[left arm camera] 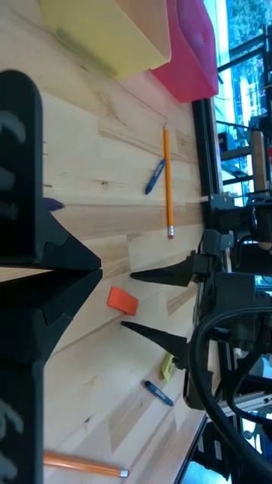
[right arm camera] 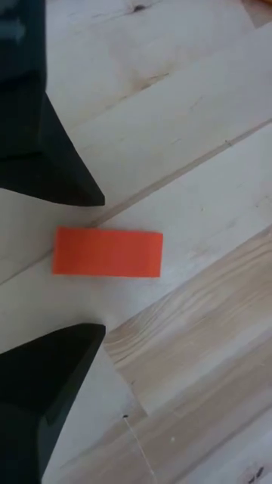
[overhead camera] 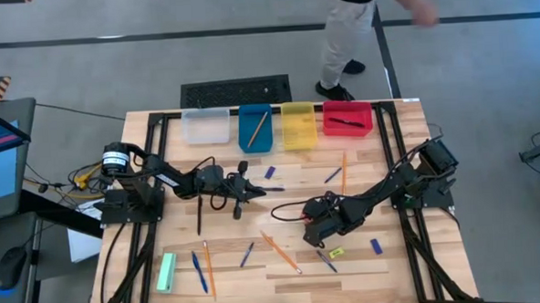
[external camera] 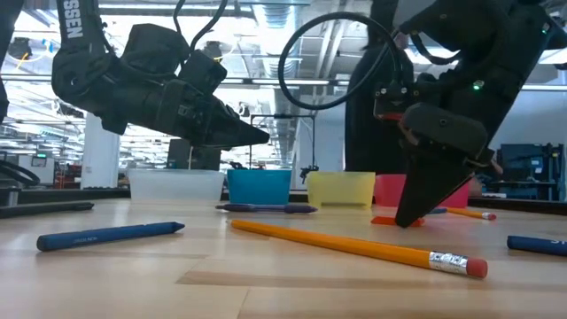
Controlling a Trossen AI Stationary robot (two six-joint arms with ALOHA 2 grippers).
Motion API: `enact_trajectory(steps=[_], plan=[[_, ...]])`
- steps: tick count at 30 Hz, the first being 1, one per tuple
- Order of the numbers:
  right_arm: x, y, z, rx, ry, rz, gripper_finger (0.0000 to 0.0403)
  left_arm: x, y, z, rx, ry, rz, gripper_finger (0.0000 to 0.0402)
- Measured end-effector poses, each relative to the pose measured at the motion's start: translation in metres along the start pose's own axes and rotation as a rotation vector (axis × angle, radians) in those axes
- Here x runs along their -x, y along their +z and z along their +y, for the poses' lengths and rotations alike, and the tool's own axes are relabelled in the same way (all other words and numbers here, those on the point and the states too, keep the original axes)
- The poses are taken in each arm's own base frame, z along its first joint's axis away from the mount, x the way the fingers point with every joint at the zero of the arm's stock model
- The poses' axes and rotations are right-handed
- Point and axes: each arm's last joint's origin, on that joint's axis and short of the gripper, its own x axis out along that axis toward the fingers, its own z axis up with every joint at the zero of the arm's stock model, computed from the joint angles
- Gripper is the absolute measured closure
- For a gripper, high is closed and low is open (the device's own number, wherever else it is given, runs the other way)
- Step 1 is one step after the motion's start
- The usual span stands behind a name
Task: Sort crayons/erasers/pens/pencils in bins
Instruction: Put the orange eraser into the transparent bin
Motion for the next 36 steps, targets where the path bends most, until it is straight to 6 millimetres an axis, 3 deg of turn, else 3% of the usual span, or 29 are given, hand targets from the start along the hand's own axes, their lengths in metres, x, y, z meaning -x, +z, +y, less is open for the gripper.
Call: enact_trajectory(steps=[24, 28, 36], plan=[[-0.001, 0.000, 0.001, 0.083, 0.009, -0.003, 0.0240, 0.000, 0.000, 0.000, 0.019, 0.000, 0.000, 0.0401], [0.000, 0.001, 0.002, 0.083, 0.013, -0.002, 0.0229, 0.000, 0.000, 0.000, 0.019, 0.000, 0.000, 0.0401], [0.010, 0.007, 0.006, 0.123, -0.042, 0.074, 0.0158, 0.000, 0.000, 0.000, 0.019, 0.000, 0.000, 0.0401]])
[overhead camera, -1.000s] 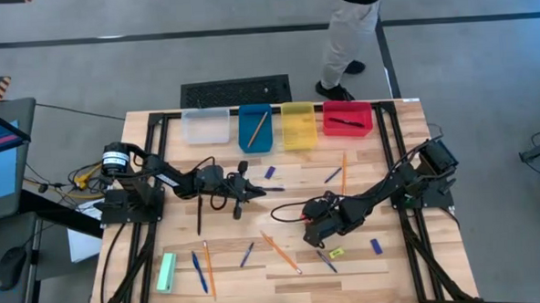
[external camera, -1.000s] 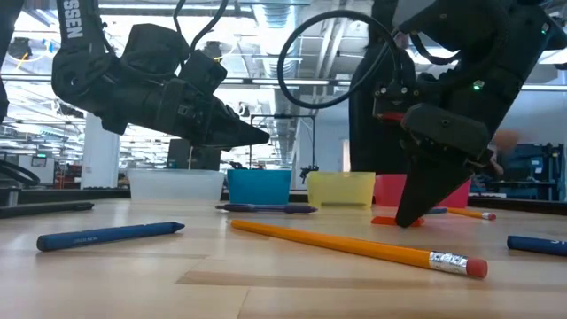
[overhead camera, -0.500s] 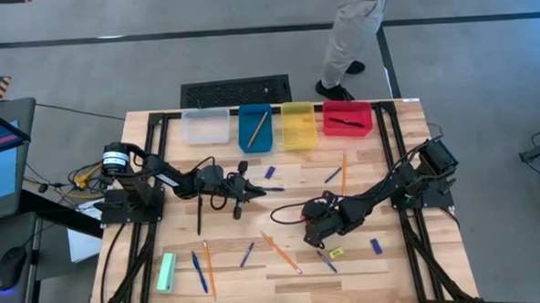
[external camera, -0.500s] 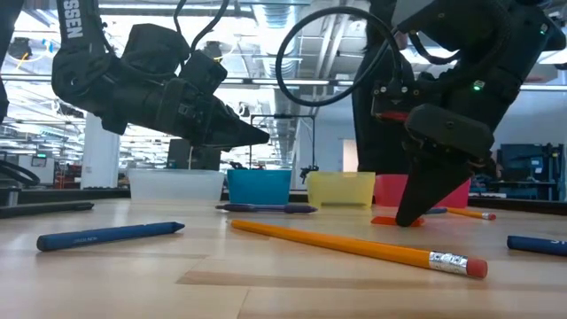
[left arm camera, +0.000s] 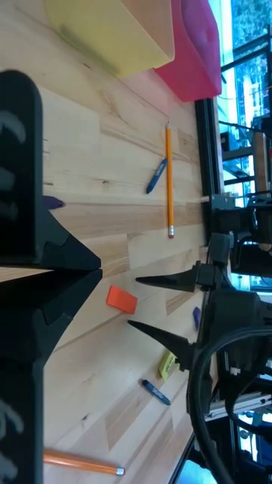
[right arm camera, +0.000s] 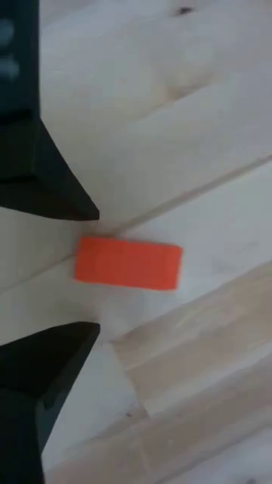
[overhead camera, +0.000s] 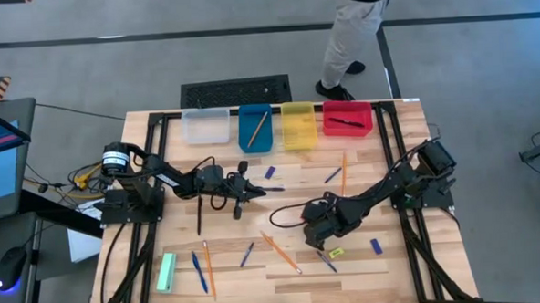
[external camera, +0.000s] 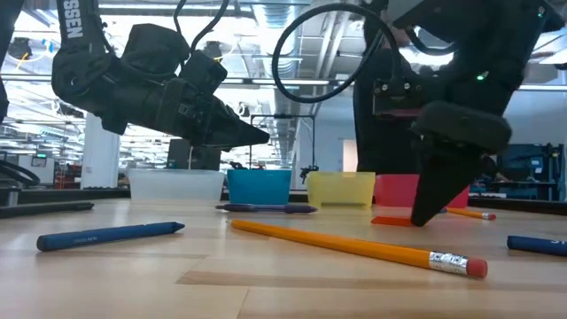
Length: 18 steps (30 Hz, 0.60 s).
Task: Sort crayons/erasers/pens/pencils in bins
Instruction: Put the orange eraser into the transparent bin
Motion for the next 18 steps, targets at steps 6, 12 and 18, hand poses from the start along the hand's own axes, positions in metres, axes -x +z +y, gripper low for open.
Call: enact_trajectory(steps=[6, 12, 18], plan=[[0.0000, 0.0015, -0.0003, -0.010, -0.021, -0.032, 0.0148, 0.0000, 0.0000, -0.0001, 0.000, 0.000, 0.000, 0.0401], [-0.0006, 0.0038, -0.0021, -0.007, -0.042, -0.053, 0.0148, 0.0001, -0.0001, -0.0001, 0.000, 0.000, 0.000, 0.0401], [-0.0036, 0.0033, -0.0054, -0.008, -0.036, -0.042, 0.0148, 0.0001, -0.0001, -0.0001, 0.001, 0.000, 0.000, 0.0401]])
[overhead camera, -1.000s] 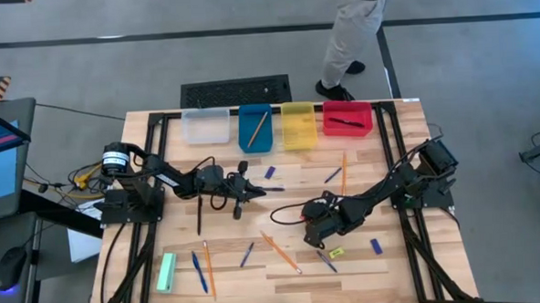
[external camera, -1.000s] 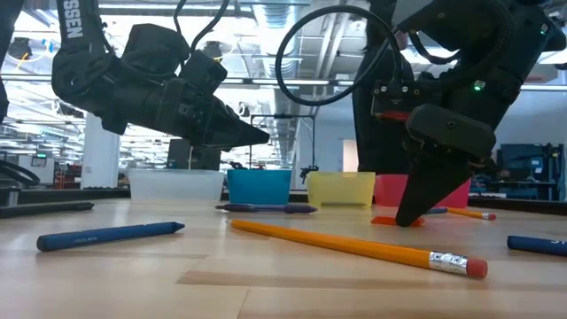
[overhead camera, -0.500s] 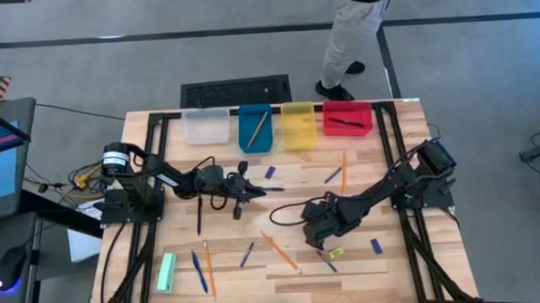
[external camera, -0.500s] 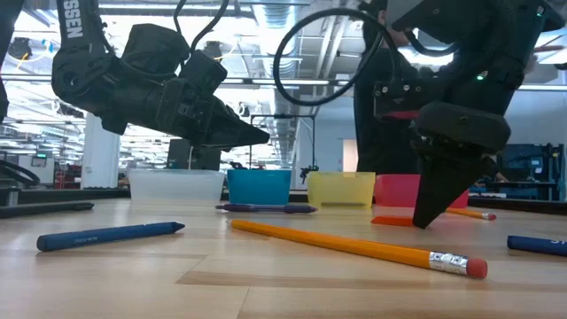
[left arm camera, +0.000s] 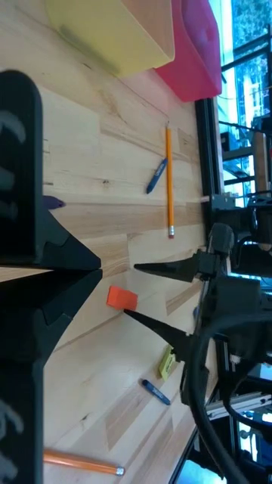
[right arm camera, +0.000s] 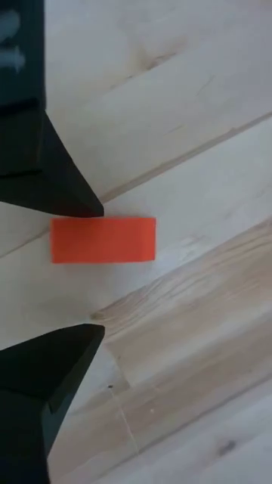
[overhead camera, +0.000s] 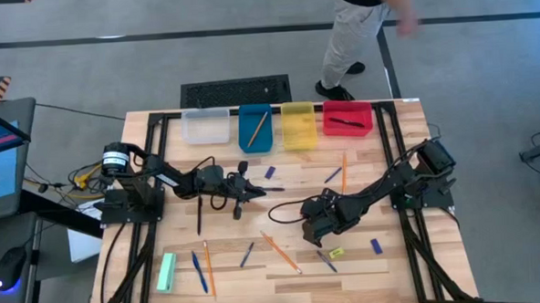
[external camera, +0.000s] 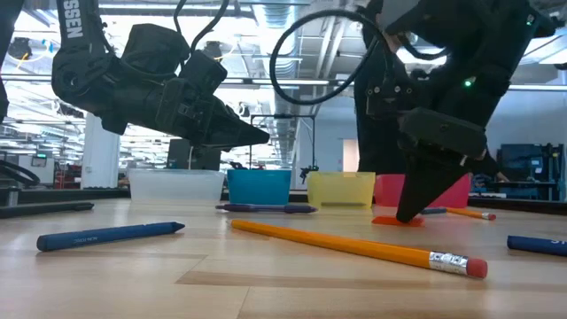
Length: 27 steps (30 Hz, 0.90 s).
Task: Sort crayons/erasers/pens/pencils in bins
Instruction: Put the orange eraser into the transparent bin
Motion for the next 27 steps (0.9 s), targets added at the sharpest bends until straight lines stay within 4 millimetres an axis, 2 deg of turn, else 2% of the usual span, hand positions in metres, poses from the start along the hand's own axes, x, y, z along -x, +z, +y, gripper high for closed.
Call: enact_trajectory(steps=[10, 23, 27], plan=[[-0.0064, -0.0050, -0.0028, -0.026, 0.047, -0.019, 0.0168, 0.0000, 0.0000, 0.0001, 0.003, 0.000, 0.000, 0.0401], [-0.0070, -0.0045, -0.0013, 0.032, 0.065, -0.023, 0.0271, 0.0000, 0.0000, 0.0000, 0.034, 0.000, 0.000, 0.0401], [-0.0072, -0.0046, -0.0014, 0.035, 0.064, -0.022, 0.0287, 0.0000, 0.0000, 0.0000, 0.036, 0.000, 0.000, 0.0401]])
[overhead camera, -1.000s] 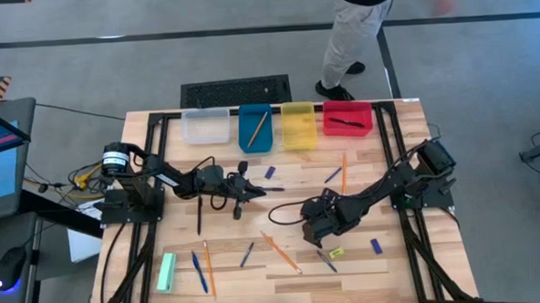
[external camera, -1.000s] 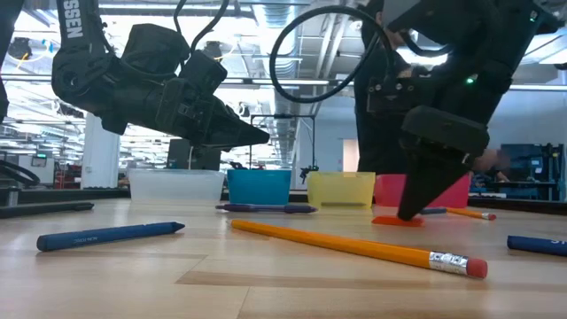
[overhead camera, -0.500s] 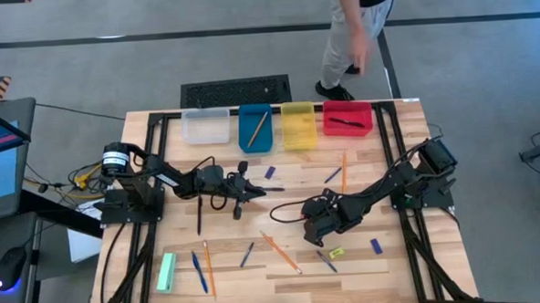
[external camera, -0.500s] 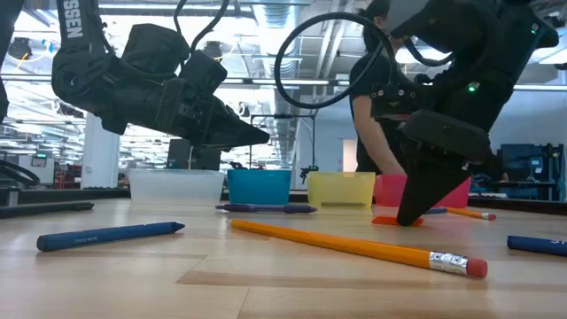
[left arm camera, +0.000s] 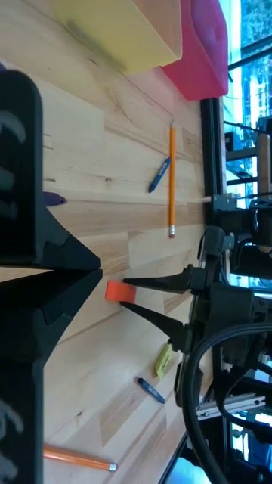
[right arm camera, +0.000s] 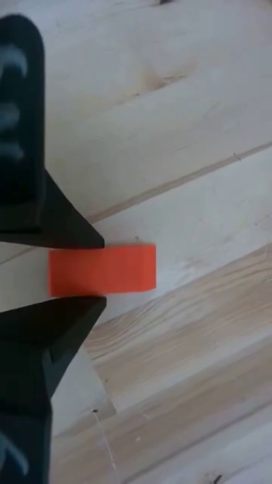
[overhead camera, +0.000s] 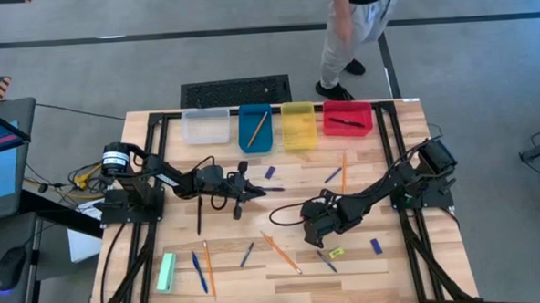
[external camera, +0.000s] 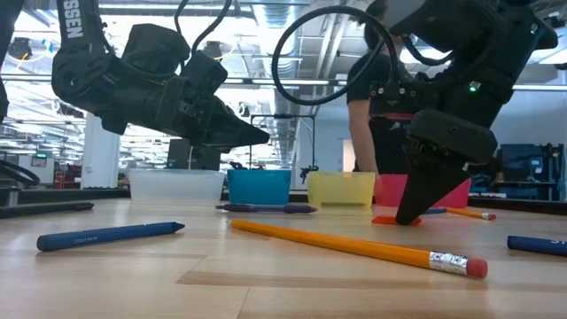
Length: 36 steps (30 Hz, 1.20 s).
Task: Sort crayons/erasers/pens/pencils in bins
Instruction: Put the orange eraser into the transparent bin
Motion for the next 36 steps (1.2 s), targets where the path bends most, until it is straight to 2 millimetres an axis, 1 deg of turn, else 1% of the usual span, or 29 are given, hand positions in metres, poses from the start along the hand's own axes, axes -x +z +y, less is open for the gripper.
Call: enact_trajectory(steps=[6, 9, 12, 17, 20, 26, 30, 33, 36], plan=[[0.001, 0.002, 0.001, 0.000, 0.001, -0.001, 0.0288, 0.000, 0.000, 0.000, 0.000, 0.000, 0.000, 0.0401], [0.003, 0.006, 0.004, 0.000, 0.004, 0.004, 0.0272, 0.000, 0.000, 0.000, 0.000, 0.000, 0.000, 0.0401], [0.007, 0.010, 0.006, 0.005, 0.008, 0.014, 0.0236, 0.000, 0.000, 0.000, 0.000, 0.000, 0.000, 0.0401], [0.012, 0.012, 0.005, 0.022, -0.039, 0.062, 0.0158, 0.000, 0.000, 0.000, 0.000, 0.000, 0.000, 0.0401], [0.011, 0.011, 0.001, 0.021, -0.057, 0.076, 0.0134, 0.000, 0.000, 0.000, 0.000, 0.000, 0.001, 0.0401], [0.002, 0.011, -0.008, -0.010, -0.016, 0.070, 0.0128, 0.000, 0.000, 0.000, 0.000, 0.000, 0.002, 0.0401], [-0.004, 0.008, -0.013, -0.012, 0.018, 0.070, 0.0129, 0.000, 0.000, 0.000, 0.000, 0.000, 0.002, 0.0401], [-0.005, 0.007, -0.014, -0.007, 0.020, 0.071, 0.0138, 0.000, 0.000, 0.000, 0.000, 0.000, 0.002, 0.0401], [-0.006, 0.008, -0.014, 0.016, 0.033, 0.069, 0.0159, 0.000, 0.000, 0.000, 0.000, 0.000, 0.002, 0.0401]])
